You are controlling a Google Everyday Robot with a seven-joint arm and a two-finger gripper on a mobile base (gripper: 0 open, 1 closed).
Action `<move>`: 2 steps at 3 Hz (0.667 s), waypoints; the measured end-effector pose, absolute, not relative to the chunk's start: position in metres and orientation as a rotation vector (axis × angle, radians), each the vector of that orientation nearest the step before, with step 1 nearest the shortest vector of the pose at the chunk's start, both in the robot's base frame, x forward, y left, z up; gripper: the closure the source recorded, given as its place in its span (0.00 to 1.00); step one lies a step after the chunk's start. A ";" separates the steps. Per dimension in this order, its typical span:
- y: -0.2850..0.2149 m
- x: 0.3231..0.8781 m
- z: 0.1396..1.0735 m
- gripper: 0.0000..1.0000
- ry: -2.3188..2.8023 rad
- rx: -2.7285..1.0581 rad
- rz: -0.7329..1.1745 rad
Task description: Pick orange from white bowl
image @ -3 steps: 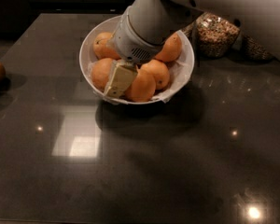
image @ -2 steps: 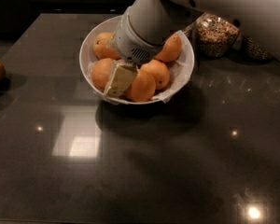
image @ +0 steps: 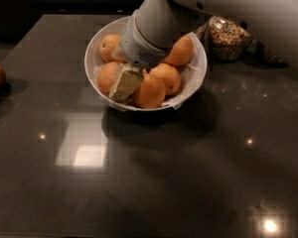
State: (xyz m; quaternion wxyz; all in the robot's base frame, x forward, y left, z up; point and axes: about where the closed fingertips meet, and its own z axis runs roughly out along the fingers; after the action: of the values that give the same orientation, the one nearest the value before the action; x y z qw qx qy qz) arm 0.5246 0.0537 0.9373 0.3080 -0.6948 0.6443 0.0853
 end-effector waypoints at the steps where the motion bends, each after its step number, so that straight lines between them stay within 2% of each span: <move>1: 0.058 0.529 0.933 0.31 1.703 -1.844 0.240; 2: 0.062 0.534 0.926 0.33 1.703 -1.857 0.256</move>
Offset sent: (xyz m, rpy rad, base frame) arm 0.0178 0.0113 -0.0203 0.0027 0.0437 0.0271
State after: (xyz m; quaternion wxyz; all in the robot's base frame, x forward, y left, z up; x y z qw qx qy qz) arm 0.5341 0.0620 0.9265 0.2999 -0.6995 0.6414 0.0966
